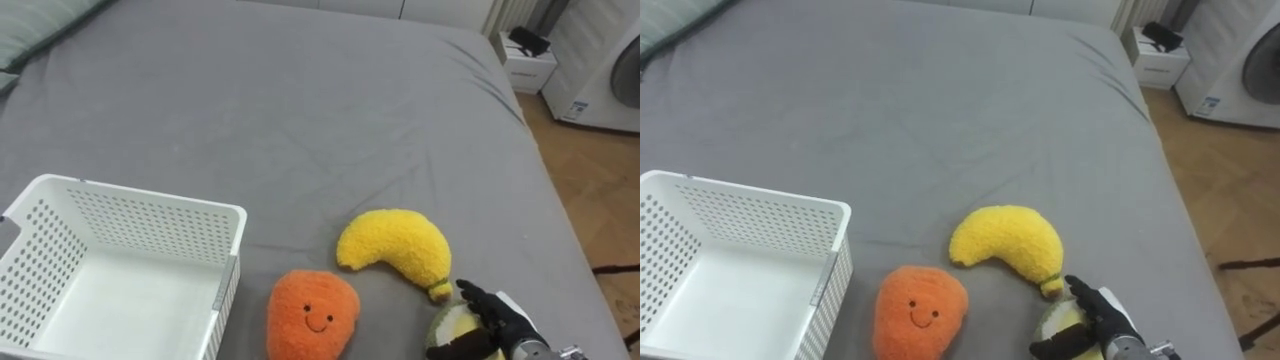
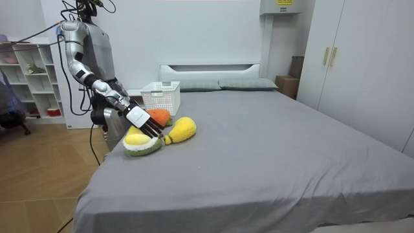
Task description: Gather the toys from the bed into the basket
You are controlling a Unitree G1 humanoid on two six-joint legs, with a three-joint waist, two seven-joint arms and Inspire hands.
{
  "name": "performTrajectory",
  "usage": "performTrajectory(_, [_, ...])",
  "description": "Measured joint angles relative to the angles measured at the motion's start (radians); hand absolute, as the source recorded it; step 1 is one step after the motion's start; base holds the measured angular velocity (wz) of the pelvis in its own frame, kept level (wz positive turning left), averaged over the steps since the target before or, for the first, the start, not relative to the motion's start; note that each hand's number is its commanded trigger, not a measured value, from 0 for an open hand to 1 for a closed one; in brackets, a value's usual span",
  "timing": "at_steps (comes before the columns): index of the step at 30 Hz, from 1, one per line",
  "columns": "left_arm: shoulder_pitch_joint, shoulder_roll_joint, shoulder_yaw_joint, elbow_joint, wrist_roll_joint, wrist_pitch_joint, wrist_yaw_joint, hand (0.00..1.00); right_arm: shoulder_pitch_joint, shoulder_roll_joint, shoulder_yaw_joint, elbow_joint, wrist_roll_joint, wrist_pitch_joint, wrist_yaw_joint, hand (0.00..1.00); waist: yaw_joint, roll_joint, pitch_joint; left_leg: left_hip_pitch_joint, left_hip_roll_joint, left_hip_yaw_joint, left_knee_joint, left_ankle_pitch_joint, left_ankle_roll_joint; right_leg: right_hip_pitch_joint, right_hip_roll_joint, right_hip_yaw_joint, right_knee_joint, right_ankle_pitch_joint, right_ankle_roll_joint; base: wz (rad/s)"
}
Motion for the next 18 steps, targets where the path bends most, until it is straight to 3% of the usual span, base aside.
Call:
performTrajectory(9, [0.003, 0.003, 0.016, -0.021, 0.049, 0.0, -0.002, 0.0, -0.019, -0.006, -0.001, 0.078, -0.126, -0.002, 0.011, 0.0, 0.025, -0.015, -0.0045, -0.001, -0.001, -0.002, 0.002, 0.0, 0.0, 0.003, -0.001, -0.007, 0.0, 0.0, 0.0, 0.01])
performTrajectory(18, [0.003, 0.003, 0.019, -0.018, 0.082, 0.004, -0.002, 0.0, -0.021, -0.006, -0.008, 0.112, -0.142, -0.002, 0.002, 0.0, 0.026, -0.013, -0.0051, 0.002, -0.002, -0.012, 0.003, -0.001, 0.001, 0.02, -0.002, -0.022, -0.011, 0.001, 0.0, 0.04])
